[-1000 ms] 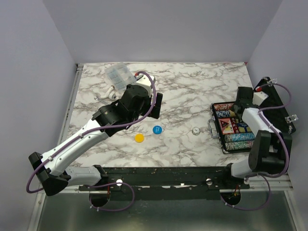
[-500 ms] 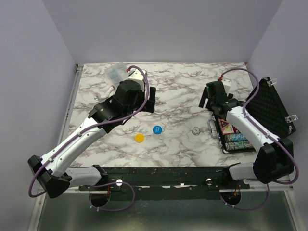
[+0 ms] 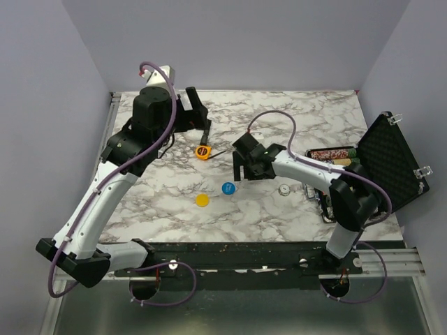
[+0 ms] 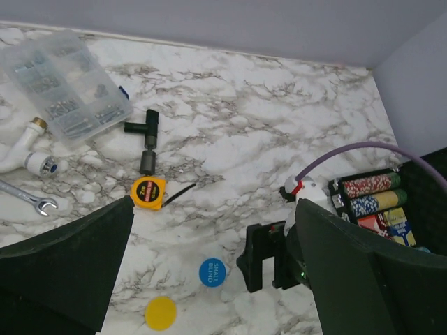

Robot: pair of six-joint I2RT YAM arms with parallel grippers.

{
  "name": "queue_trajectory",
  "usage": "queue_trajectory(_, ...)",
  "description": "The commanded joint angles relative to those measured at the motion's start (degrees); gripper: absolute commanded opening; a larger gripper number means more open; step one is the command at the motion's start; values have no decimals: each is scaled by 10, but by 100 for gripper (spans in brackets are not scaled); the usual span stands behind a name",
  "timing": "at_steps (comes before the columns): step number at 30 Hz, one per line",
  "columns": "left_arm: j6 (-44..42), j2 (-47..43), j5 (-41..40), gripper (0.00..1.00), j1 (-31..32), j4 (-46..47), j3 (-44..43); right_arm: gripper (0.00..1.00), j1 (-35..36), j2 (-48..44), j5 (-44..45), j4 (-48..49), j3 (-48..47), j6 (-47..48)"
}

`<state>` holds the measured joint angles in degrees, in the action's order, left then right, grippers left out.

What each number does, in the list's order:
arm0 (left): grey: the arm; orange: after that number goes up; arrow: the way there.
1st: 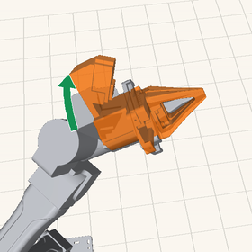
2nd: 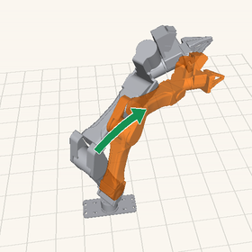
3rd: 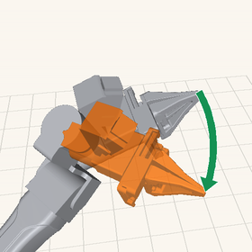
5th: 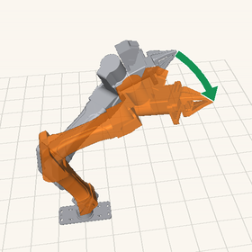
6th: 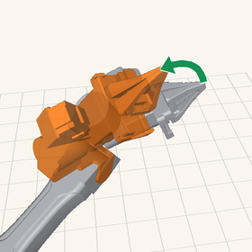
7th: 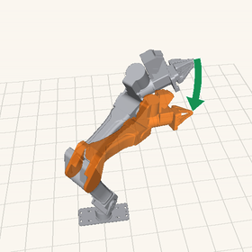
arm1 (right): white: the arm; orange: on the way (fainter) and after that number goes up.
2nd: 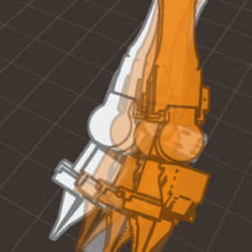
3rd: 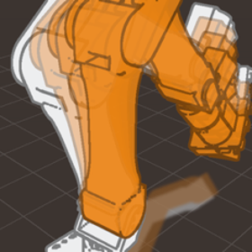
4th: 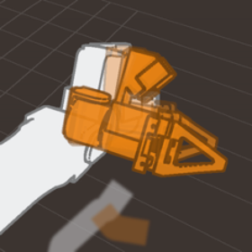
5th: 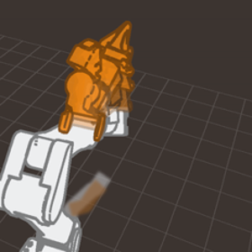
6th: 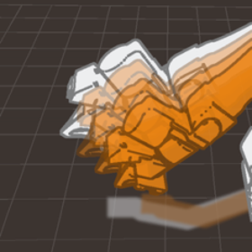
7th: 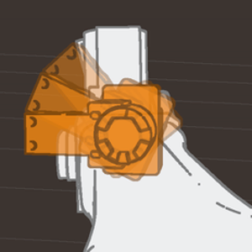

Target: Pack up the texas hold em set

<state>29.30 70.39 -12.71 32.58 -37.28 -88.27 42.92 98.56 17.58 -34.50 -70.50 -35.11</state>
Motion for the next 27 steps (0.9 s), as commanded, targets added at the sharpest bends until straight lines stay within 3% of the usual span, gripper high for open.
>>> queue_trajectory(1, -6, -2, 24, 99, -53, 3, 3, 94, 38, 64, -33, -44, -69, -28)
queue_trajectory(7, -42, -29, -10, 99, -64, 35, 78, 94, 68, 158, -60, -73, -143, -29)
queue_trajectory(15, -44, -57, 8, 98, -64, 36, 84, 88, 82, 237, -65, -119, -215, -18)
queue_trajectory(21, -25, -35, 48, 99, -61, 24, 76, 81, 91, 250, -72, -120, -215, -29)
queue_trajectory(27, -64, -30, 41, 98, -2, 31, 77, 75, 97, 268, -58, -138, -218, -40)
